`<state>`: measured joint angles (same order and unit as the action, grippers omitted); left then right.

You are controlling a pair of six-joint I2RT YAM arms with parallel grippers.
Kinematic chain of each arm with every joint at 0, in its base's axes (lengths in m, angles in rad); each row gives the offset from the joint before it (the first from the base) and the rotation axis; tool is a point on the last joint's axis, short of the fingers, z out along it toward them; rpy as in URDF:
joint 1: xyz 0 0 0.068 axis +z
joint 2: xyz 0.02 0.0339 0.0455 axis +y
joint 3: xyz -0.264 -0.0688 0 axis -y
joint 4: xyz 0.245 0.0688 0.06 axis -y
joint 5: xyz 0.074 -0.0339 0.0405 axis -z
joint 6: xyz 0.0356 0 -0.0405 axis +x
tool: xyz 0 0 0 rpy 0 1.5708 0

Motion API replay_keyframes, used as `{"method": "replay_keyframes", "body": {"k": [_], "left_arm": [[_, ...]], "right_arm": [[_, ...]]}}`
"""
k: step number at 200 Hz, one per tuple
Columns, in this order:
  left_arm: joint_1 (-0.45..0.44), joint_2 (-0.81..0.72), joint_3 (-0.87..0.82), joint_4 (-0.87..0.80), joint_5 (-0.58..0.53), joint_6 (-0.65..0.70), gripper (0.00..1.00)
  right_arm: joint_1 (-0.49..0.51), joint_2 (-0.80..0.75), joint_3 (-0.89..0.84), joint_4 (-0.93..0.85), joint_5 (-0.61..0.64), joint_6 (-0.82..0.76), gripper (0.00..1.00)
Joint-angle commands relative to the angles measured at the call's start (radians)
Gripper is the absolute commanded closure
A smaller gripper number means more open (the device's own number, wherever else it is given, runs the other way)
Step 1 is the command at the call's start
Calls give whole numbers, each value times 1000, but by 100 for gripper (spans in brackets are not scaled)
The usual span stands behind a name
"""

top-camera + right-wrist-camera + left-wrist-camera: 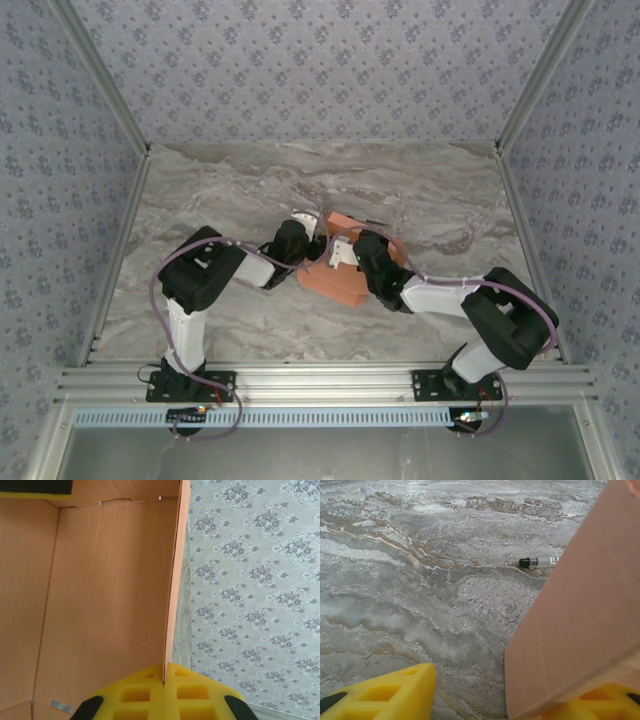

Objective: Fold the paper box

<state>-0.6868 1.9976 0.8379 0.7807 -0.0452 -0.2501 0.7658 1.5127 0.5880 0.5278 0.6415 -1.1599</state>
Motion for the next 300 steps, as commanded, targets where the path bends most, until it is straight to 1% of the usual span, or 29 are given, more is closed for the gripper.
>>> {"method": "replay_keyframes", "body": {"k": [1,58,86,106,130,142,177,209,223,240,257,273,300], "left_arm": [[6,-1,37,-14,-20,18,49],[6,45,94,2,-49,-20,62],[6,64,111,6,-59,-36,63],[7,74,112,15,-81,-60,67],[3,78,113,12,-153,-118,72],[-8,76,117,-11,-222,-154,74],[-26,70,121,-33,-327,-242,79],[-43,61,143,-78,-403,-297,84],[-51,62,151,-83,-409,-306,85],[-57,63,138,-30,-363,-295,84],[-52,63,112,43,-289,-259,80],[-34,61,95,74,-196,-231,73],[11,44,52,121,-23,-180,58]], "right_arm": [[-4,3,-5,-127,-6,17,100],[-5,2,-1,-138,-5,25,100],[-6,0,0,-141,-6,29,100],[-5,0,0,-143,-9,34,100],[-5,1,1,-146,-11,39,100],[-4,1,1,-147,-12,42,100],[-3,1,1,-150,-9,48,100],[-1,3,0,-152,-9,55,100],[-2,5,0,-152,-9,57,100],[-3,6,1,-153,-6,58,100],[-7,6,3,-155,-3,61,100],[-14,6,9,-164,-1,68,100],[-24,5,21,-186,0,81,100]]}}
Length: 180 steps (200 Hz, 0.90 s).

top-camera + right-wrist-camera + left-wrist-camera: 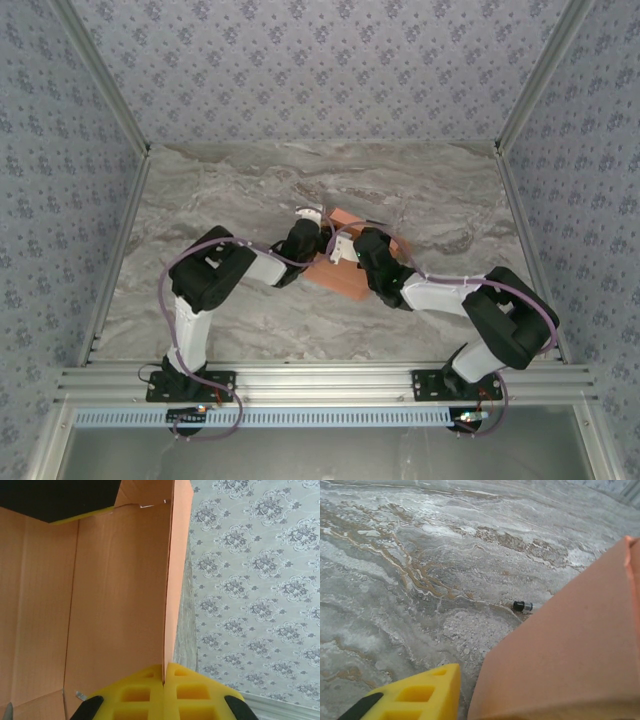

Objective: Fold the paper box

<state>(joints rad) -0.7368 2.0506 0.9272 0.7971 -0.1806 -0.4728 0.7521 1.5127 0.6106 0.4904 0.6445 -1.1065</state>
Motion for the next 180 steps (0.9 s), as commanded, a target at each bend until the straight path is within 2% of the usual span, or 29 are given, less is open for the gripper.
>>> {"method": "replay_keyframes", "body": {"k": [1,38,79,142,180], "left_arm": [[62,-11,-40,106,117,45,58],[99,-72,-101,110,271,186,48],[119,-97,-92,85,331,296,46],[126,-57,-8,16,411,284,45],[126,-37,63,-56,409,243,52]], "right_arm": [[-11,6,-1,-149,-3,28,100],[-19,10,11,-168,-7,39,100],[-20,14,14,-173,-9,43,100],[-26,15,20,-185,-14,47,100],[-25,13,20,-190,-21,53,100]]}}
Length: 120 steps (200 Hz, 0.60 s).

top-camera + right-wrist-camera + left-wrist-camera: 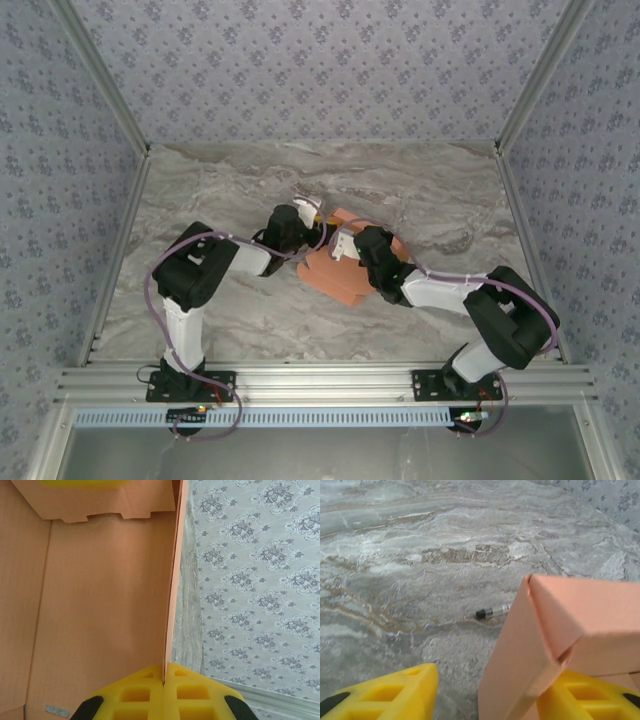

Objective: Fold the paper box

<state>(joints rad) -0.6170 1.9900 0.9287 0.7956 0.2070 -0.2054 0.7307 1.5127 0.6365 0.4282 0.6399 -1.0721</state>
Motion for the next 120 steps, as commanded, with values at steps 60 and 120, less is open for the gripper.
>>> {"method": "replay_keyframes", "body": {"k": [60,120], "left_arm": [[-14,49,87,-101,-154,-76,67],[-84,40,74,-146,-523,-122,77]], "right_arm": [[3,6,-4,-144,-22,31,100],[9,-4,4,-176,-32,60,100]]}}
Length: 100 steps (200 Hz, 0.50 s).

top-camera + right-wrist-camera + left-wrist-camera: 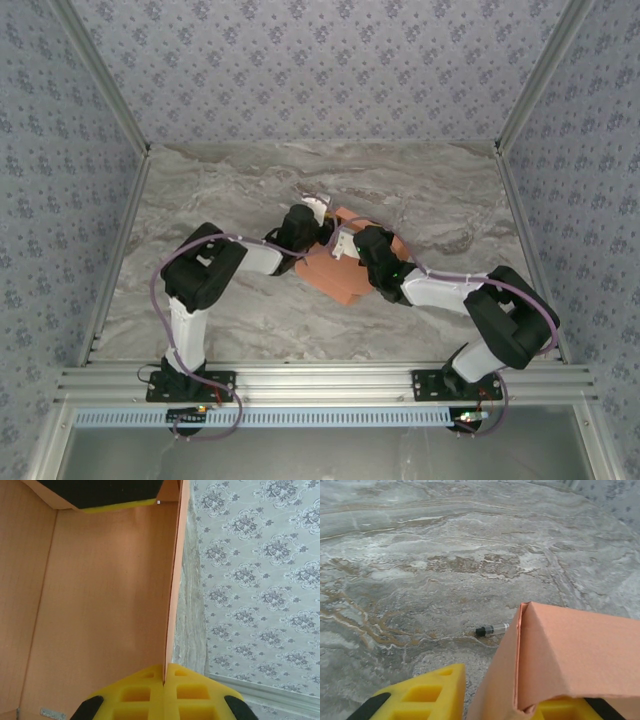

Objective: Fold the paper box

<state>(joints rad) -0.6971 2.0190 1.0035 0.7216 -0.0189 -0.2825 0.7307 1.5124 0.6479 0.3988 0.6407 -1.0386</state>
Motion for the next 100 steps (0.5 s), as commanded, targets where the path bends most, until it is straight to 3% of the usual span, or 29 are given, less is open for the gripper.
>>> {"method": "replay_keyframes", "body": {"k": [1,38,100], "left_arm": [[-7,10,0,-73,-305,-45,77],[-51,18,32,-116,-463,-89,82],[-73,50,73,-154,-554,-187,93]], "right_arm": [[8,-3,-7,-148,-34,27,100],[13,-5,-8,-161,-39,45,100],[20,-5,-12,-161,-41,57,100]]}}
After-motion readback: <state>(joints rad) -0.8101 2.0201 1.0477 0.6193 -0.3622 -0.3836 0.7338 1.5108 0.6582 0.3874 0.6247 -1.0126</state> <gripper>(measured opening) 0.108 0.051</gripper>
